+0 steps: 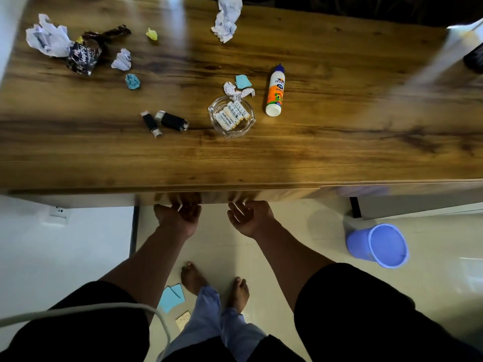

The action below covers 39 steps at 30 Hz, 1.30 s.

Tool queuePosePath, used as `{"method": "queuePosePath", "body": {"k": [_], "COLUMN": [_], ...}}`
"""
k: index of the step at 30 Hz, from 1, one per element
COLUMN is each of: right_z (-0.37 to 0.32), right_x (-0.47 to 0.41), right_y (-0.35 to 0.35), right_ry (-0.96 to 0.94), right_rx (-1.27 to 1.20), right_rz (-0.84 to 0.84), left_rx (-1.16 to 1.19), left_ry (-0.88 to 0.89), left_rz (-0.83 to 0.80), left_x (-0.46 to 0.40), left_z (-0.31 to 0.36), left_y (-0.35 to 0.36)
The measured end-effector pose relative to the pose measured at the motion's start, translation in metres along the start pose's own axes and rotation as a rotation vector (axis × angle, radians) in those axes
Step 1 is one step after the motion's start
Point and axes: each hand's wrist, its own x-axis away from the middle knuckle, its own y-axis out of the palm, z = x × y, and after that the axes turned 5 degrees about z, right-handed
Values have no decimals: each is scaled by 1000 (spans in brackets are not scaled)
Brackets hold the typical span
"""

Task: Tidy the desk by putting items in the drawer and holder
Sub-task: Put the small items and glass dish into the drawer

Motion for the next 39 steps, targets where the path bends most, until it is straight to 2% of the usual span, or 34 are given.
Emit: {"method": "queuePosePath", "body": {"k": [9, 16, 18, 20, 23, 25, 27, 29, 31, 33, 36, 37, 39], "right_z": [24, 44, 47, 49, 46, 46, 45, 43, 37, 27, 8, 3, -4], "right_x": [8, 18, 19, 23, 31, 41, 57, 78, 105, 140, 182, 188, 182], "right_y": [-43, -81, -89, -95, -99, -94, -83, -71, -61, -53, -42, -40, -39], "right_ry": [15, 37, 67, 132, 237, 231, 133, -1, -156, -362, -742, -829, -996], "right_rx": [106, 181, 220, 317, 724, 1088, 1403, 1623, 1729, 1814, 1814, 1751, 1668], "right_rz": [-20, -27, -34, -44, -118, -203, -287, -368, -436, -499, -605, -587, -473], "left_rx": [-94, -116, -211, -556, -1537, -2086, -2264, -2282, -2250, -2183, -2073, -2048, -2063], "left_ry": [12, 53, 85, 126, 259, 419, 613, 850, 1112, 1279, 1394, 1424, 1354], "left_rz": [2, 63, 61, 77, 24, -123, -263, -354, -447, -447, -302, -265, -260], "left_x": [11, 35, 42, 44, 58, 72, 92, 118, 145, 169, 174, 169, 158], "left_z": [-20, -40, -47, -56, -68, -72, -70, -60, -46, -31, -8, -2, 7], "left_y": [-60, -92, -100, -107, -115, -116, -110, -97, -84, -70, -55, -52, -47]}}
